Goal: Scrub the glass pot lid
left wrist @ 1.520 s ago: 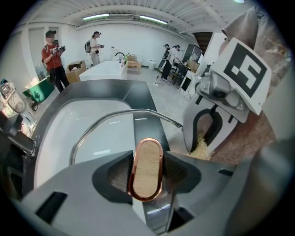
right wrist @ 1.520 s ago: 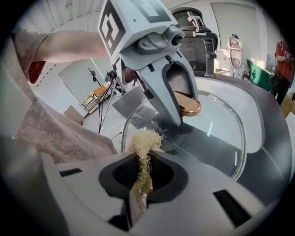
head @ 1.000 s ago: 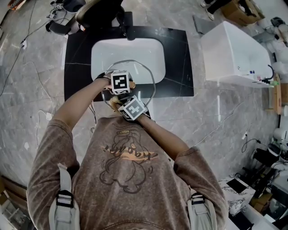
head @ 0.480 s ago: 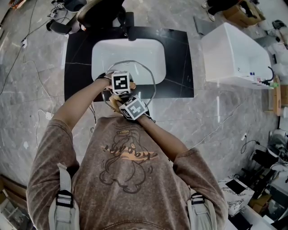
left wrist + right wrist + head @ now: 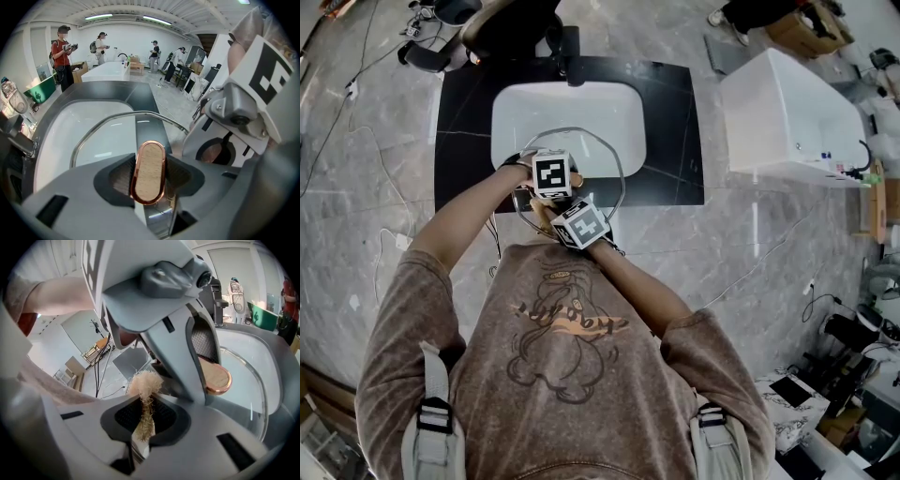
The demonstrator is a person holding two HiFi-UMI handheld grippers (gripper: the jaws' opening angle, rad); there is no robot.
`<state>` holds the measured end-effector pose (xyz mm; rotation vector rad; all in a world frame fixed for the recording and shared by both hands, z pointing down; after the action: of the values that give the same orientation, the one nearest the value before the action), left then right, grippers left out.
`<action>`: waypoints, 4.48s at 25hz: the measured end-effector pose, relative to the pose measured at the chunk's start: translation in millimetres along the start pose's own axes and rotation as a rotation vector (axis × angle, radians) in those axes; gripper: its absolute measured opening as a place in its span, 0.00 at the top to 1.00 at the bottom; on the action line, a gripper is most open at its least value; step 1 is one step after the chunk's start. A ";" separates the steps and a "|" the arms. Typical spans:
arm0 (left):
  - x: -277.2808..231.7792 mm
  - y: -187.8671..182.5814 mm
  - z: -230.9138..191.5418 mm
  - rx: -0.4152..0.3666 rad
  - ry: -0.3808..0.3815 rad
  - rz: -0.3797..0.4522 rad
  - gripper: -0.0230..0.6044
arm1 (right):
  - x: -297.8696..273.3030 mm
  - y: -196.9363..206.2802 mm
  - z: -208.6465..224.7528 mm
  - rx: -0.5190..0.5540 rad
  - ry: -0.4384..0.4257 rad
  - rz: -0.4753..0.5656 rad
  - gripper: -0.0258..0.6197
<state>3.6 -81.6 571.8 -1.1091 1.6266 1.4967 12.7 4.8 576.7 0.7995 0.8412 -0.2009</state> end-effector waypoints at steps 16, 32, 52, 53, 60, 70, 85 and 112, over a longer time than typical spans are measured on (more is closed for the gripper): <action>-0.3 -1.2 2.0 -0.009 0.001 0.008 0.66 | 32.5 19.9 25.5 -0.017 0.018 -0.023 0.89; -1.1 -0.7 2.3 -0.009 -0.006 0.008 0.66 | 64.5 44.1 56.1 -0.066 0.030 -0.053 0.89; -2.5 0.7 1.9 -0.017 -0.011 0.007 0.66 | 76.9 22.9 99.3 0.008 0.093 -0.123 0.88; -3.0 0.8 1.5 -0.018 -0.013 0.007 0.66 | 76.8 20.8 101.2 0.014 0.100 -0.122 0.89; -1.7 -2.1 1.7 -0.024 -0.016 0.011 0.66 | 72.3 4.5 114.0 0.062 0.105 -0.144 0.88; -4.1 1.4 -0.5 -0.025 -0.021 -0.006 0.66 | 58.1 -25.0 130.9 0.109 0.073 -0.145 0.89; -0.9 -5.3 1.3 -0.044 -0.020 0.036 0.66 | 23.7 -69.5 137.2 0.321 -0.097 -0.214 0.89; 14.8 20.7 -6.8 0.081 -0.048 0.065 0.67 | 49.3 -76.2 177.6 0.024 -0.020 0.002 0.89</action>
<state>-20.8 -90.8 568.4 -0.9779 1.6892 1.4737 115.3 -166.1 569.8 0.8190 0.8204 -0.2175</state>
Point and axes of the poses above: the fingertips, and each gripper's own axes: x backward along the fingers, z to its right, y out of its underside, the point moved 9 cm from there along x, backward along the fingers, and after that the axes turned 3 degrees about -y, right-handed, at the moved point
